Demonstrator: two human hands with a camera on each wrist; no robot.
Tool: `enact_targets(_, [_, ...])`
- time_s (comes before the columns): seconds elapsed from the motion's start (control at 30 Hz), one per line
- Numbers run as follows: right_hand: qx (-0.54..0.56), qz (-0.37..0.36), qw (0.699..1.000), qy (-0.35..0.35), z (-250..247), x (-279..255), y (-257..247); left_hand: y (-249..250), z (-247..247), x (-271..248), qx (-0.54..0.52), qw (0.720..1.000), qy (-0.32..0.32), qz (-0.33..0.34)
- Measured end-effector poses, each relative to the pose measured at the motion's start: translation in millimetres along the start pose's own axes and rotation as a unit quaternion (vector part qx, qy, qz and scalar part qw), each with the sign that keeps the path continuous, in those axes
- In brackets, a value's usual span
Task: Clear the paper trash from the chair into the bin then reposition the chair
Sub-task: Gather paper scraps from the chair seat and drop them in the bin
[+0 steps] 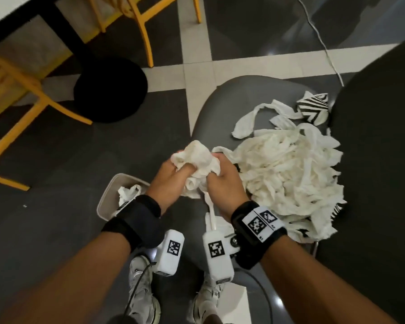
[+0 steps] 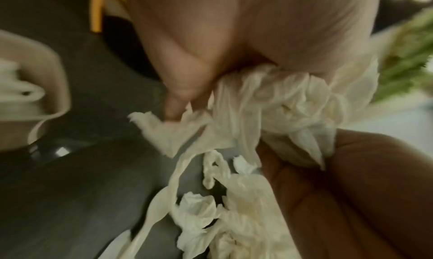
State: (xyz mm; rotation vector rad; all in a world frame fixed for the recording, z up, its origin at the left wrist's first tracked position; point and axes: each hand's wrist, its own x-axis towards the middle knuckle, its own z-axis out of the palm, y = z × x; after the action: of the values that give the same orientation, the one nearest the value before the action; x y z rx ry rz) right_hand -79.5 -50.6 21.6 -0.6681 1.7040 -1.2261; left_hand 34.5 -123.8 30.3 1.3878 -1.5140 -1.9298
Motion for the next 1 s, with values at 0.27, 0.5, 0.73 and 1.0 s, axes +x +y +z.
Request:
enact_targets(0.27, [-0.254,-0.105,0.943,-0.186,113.7,-6.5,25.5,-59.1,-122.5,-9.8,-0.134,0.983,0.051,-0.113])
enact_targets(0.5, [-0.234,0.165,0.890,-0.355,225.7,35.1,99.4,-115.7,-234.6,10.4,-0.111,0.983,0.087,-0.121])
enact_targets(0.73, [-0.096,0.363,0.923,-0.091,288.8,86.9,169.4,-232.9,-291.4,41.7,0.069,0.986,0.082,-0.130])
enact_targets(1.0, [-0.107,0.301,0.923,-0.213,333.1,112.2,263.0,-353.9,-304.4,62.0,0.360,0.929,-0.020,-0.080])
